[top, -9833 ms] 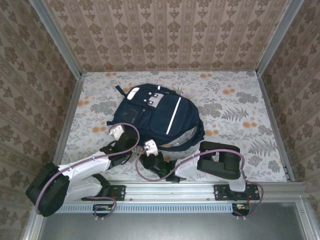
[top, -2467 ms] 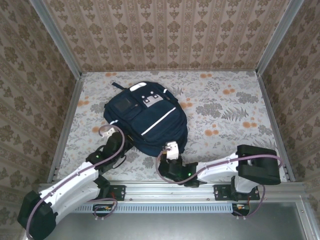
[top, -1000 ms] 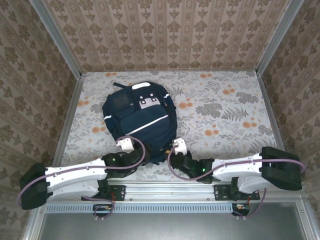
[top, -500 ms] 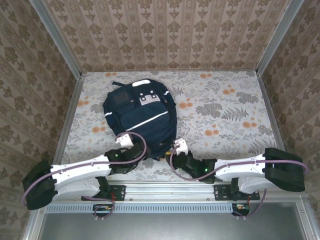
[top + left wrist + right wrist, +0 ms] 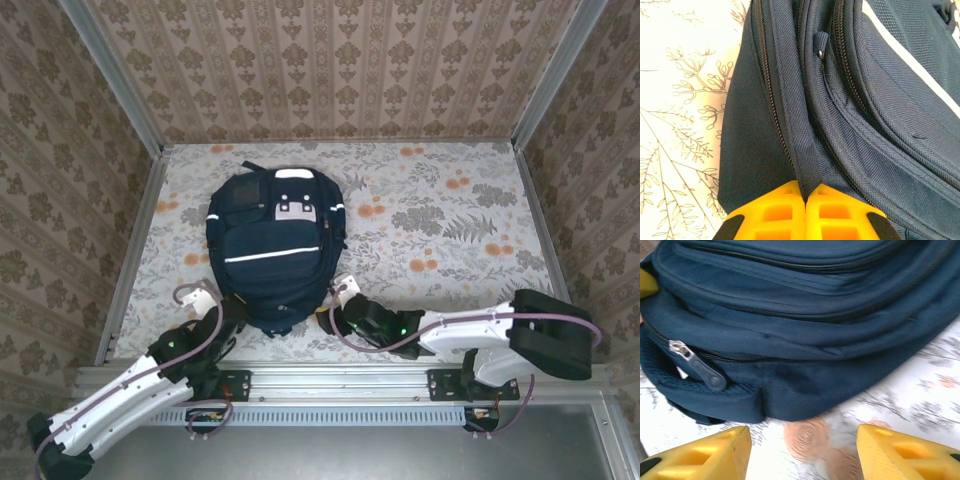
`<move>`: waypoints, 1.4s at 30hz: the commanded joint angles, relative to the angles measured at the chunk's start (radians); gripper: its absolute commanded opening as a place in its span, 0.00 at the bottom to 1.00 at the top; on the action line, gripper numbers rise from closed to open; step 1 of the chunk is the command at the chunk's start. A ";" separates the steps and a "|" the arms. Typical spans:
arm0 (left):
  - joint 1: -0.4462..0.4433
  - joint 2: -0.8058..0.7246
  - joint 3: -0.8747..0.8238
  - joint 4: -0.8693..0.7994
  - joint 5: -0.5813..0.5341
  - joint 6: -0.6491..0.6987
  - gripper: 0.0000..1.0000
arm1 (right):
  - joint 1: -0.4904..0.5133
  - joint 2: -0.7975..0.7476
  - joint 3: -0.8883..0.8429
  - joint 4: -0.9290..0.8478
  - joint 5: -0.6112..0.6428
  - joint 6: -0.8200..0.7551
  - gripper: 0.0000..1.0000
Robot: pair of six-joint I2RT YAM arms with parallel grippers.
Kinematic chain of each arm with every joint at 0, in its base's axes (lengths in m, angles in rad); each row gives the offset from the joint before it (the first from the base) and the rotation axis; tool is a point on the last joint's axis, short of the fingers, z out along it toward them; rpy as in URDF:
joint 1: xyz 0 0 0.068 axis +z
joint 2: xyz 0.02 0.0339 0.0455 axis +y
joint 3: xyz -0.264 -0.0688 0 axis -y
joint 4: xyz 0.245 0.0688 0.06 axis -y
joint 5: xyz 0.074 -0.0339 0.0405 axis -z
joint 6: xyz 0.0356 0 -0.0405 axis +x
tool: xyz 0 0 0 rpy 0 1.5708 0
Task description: Pack the student bag
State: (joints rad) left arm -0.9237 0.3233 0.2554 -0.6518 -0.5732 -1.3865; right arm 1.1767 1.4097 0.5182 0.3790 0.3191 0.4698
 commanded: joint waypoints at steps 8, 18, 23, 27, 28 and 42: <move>0.013 0.091 0.025 -0.001 0.016 0.052 0.00 | -0.033 0.234 0.183 0.081 -0.243 -0.052 0.58; 0.016 0.093 0.022 0.015 0.019 0.054 0.00 | -0.060 0.334 0.254 0.096 -0.355 -0.056 0.57; 0.016 0.093 0.021 0.016 0.022 0.055 0.00 | -0.059 0.342 0.266 0.126 -0.416 -0.062 0.51; 0.016 0.094 0.019 0.020 0.025 0.056 0.00 | -0.059 0.325 0.257 0.137 -0.443 -0.065 0.47; 0.017 0.094 0.019 0.020 0.026 0.056 0.00 | -0.058 0.319 0.253 0.138 -0.445 -0.065 0.46; 0.017 0.093 0.012 0.026 0.028 0.054 0.00 | -0.044 0.219 0.215 0.089 -0.423 -0.094 0.13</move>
State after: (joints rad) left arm -0.9081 0.4133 0.2642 -0.6415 -0.5652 -1.3521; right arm 1.1206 1.6829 0.7441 0.4652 -0.0845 0.4023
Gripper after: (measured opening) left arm 0.037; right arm 0.121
